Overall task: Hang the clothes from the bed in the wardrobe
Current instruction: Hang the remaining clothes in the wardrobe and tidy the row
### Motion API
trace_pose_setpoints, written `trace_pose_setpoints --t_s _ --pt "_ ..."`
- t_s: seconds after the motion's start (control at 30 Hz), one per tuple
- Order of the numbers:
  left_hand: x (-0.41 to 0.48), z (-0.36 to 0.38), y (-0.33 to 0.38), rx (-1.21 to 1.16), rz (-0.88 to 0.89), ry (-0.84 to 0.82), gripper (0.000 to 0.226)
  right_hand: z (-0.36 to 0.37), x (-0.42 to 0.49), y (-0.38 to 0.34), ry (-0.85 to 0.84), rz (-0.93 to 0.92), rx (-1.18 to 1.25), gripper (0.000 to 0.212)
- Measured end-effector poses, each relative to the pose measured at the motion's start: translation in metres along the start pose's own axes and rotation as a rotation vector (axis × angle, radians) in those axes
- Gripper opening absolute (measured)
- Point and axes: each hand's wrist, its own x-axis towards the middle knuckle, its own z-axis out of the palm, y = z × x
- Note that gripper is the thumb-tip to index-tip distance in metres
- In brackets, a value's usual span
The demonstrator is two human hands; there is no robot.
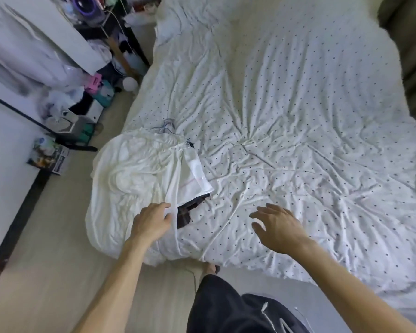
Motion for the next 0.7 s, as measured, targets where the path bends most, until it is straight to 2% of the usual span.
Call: trace_pose_setpoints --t_s 0.2,0.43,0.63,0.7 --pt "0.07 -0.016 -0.074 -0.065 -0.052 -0.046 0.045 0.003 0.088 -0.062 -0.101 0.0 -0.031 0.044" --pt "0.218 -0.051 -0.145 -0.021 -0.032 -0.094 0.045 0.013 0.23 -0.131 -0.248 0.06 -0.026 0.051" --pt "0.371 -0.07 -0.179 0.077 0.0 -0.057 0.049 0.035 0.361 -0.163 -0.215 0.072 -0.058 0.07" --pt "0.415 -0.074 -0.183 0.119 0.0 -0.039 0.053 0.048 0.396 -0.166 -0.202 0.072 -0.085 0.069"
